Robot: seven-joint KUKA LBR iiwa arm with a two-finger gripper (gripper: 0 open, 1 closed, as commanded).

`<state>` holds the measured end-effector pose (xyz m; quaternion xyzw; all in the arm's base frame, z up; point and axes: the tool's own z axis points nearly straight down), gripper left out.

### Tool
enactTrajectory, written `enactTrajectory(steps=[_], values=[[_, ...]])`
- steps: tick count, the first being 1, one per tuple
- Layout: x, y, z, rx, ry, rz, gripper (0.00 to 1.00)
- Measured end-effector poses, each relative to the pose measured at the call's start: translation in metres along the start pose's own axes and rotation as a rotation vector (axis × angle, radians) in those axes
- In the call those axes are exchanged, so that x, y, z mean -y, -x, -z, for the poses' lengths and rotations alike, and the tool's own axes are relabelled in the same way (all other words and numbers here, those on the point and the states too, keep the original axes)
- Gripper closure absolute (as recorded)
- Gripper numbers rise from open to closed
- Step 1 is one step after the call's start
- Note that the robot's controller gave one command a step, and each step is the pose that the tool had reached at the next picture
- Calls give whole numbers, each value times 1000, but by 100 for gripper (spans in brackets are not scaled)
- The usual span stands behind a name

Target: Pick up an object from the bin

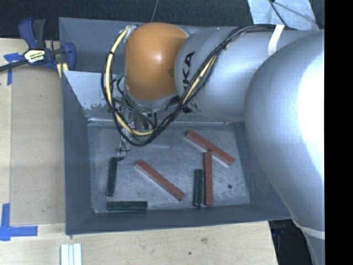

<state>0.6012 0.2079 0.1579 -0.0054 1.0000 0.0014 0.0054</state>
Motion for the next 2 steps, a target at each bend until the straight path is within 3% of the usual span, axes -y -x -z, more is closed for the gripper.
enactTrajectory(steps=[1, 2], values=[[-5, -5, -58, -7, -1, 187, 0], [4, -6, -80, -13, -2, 290, 0]])
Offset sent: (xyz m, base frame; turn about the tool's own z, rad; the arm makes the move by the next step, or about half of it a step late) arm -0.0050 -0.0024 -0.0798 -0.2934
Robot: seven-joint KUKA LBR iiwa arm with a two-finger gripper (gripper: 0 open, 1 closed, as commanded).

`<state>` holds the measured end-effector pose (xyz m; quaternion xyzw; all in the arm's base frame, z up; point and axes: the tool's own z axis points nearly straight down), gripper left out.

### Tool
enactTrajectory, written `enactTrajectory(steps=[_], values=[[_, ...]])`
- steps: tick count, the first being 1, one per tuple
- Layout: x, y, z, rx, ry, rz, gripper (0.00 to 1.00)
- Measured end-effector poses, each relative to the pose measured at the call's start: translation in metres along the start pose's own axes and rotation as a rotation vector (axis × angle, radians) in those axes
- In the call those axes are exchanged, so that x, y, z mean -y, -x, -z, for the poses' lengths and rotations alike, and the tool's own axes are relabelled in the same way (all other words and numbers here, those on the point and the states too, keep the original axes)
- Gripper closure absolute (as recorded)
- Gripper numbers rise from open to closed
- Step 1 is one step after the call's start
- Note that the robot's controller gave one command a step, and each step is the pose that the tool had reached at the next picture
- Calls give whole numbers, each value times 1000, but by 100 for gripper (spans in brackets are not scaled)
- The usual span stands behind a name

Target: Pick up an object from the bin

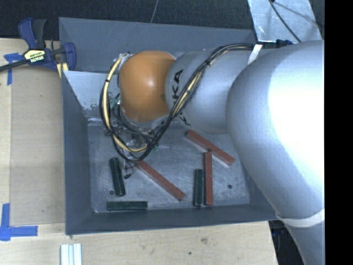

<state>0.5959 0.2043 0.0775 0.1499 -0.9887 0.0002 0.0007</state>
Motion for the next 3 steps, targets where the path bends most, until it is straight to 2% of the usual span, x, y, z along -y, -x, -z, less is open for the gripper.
enactTrajectory(steps=[1, 2, 3], values=[[10, -29, 6, 3, 1, -167, 0], [58, -52, -1, 3, 1, -165, 100], [58, -52, -1, 3, 1, -165, 0]])
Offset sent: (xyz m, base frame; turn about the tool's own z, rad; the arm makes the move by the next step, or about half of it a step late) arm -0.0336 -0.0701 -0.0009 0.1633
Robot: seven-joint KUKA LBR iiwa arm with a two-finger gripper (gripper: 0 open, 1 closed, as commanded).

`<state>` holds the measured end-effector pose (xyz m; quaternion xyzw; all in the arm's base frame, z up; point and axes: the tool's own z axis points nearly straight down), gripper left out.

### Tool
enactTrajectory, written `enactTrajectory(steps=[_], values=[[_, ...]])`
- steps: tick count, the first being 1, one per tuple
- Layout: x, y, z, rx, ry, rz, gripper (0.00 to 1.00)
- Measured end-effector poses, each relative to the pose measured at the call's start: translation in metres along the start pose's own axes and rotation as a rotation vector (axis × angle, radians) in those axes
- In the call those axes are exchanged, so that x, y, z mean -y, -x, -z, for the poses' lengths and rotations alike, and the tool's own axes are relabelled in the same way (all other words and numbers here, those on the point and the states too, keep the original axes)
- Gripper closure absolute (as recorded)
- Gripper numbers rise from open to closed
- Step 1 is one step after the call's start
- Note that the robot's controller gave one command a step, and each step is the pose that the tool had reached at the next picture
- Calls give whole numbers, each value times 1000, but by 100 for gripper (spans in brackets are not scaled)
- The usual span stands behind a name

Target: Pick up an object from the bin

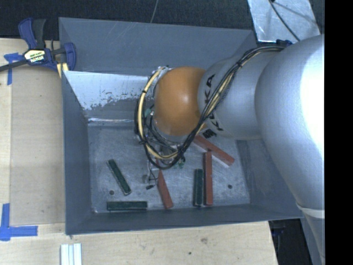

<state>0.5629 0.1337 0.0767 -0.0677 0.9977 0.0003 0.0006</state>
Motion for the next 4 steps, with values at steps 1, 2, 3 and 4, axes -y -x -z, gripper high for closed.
enactTrajectory(steps=[1, 2, 3, 4], values=[[17, 14, 15, -3, 1, -64, 0], [37, 28, 31, 6, -1, -127, 0], [60, 26, 8, 2, 0, -124, 0], [84, 35, 15, 0, -1, -176, 0]])
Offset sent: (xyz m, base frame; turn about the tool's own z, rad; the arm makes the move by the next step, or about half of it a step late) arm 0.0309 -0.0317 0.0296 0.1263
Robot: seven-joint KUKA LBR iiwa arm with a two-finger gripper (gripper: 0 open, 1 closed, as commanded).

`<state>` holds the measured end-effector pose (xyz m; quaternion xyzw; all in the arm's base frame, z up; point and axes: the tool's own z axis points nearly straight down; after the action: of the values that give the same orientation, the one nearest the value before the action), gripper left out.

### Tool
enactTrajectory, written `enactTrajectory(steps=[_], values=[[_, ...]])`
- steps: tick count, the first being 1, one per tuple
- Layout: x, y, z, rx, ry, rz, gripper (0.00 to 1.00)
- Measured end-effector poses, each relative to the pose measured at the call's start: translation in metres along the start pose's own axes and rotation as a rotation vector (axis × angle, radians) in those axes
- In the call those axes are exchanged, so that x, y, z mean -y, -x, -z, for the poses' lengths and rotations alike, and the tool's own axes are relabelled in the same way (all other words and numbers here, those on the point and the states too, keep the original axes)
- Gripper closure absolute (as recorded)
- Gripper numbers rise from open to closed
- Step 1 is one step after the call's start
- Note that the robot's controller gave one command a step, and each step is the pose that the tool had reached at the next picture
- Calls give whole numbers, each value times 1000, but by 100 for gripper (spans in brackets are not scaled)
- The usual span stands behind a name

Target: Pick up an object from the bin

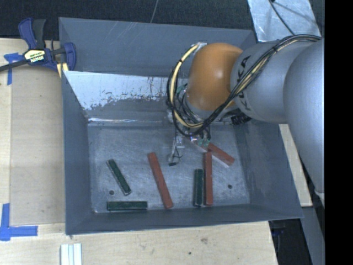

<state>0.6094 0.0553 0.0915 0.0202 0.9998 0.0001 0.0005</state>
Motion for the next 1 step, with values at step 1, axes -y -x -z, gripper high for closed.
enactTrajectory(steps=[1], values=[[26, -9, 7, 2, 0, 39, 0]])
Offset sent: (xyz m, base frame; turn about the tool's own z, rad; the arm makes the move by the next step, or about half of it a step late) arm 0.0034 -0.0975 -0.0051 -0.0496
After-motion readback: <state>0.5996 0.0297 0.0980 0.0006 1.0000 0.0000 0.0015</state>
